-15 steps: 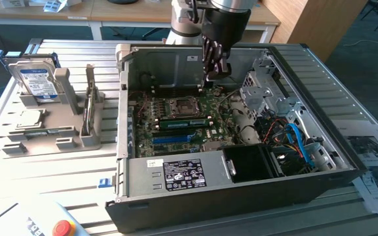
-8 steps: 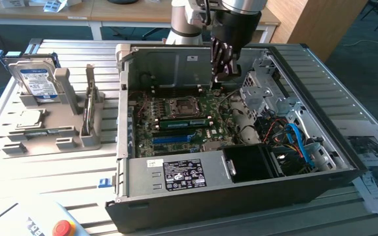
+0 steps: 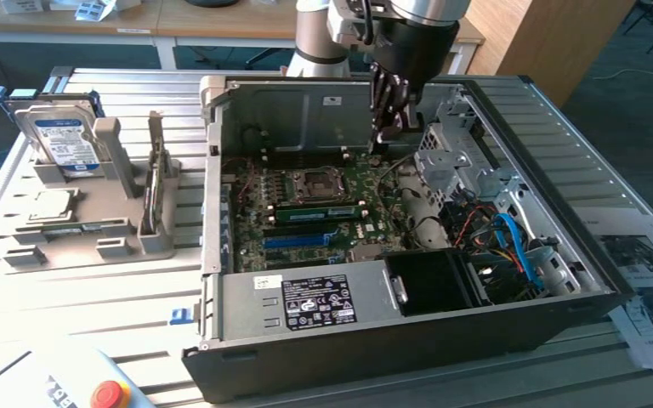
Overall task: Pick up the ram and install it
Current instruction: 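Press down the ram until it locks into place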
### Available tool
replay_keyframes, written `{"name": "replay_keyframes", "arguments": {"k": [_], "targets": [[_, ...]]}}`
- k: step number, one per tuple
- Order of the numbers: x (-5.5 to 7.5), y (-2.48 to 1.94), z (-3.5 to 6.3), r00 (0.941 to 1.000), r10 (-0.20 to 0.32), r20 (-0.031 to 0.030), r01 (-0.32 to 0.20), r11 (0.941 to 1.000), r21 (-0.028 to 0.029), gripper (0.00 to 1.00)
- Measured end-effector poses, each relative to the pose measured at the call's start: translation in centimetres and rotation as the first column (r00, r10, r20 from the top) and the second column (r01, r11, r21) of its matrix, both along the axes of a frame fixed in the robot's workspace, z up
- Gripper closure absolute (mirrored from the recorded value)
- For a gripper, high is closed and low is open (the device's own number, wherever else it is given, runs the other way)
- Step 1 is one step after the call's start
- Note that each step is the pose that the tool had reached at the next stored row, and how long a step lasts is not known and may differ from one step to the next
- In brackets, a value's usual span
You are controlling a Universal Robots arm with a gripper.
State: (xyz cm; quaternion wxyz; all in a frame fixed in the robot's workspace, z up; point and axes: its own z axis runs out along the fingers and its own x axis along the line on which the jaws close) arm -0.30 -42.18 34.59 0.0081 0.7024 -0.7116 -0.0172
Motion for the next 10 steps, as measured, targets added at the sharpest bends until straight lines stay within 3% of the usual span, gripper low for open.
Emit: {"name": "replay_keyframes", "arguments": {"k": [10], "targets": [[0.0, 0.0, -0.62, 1.0, 0.0, 0.0001, 0.0, 1.0, 0.0001, 0.9]]}}
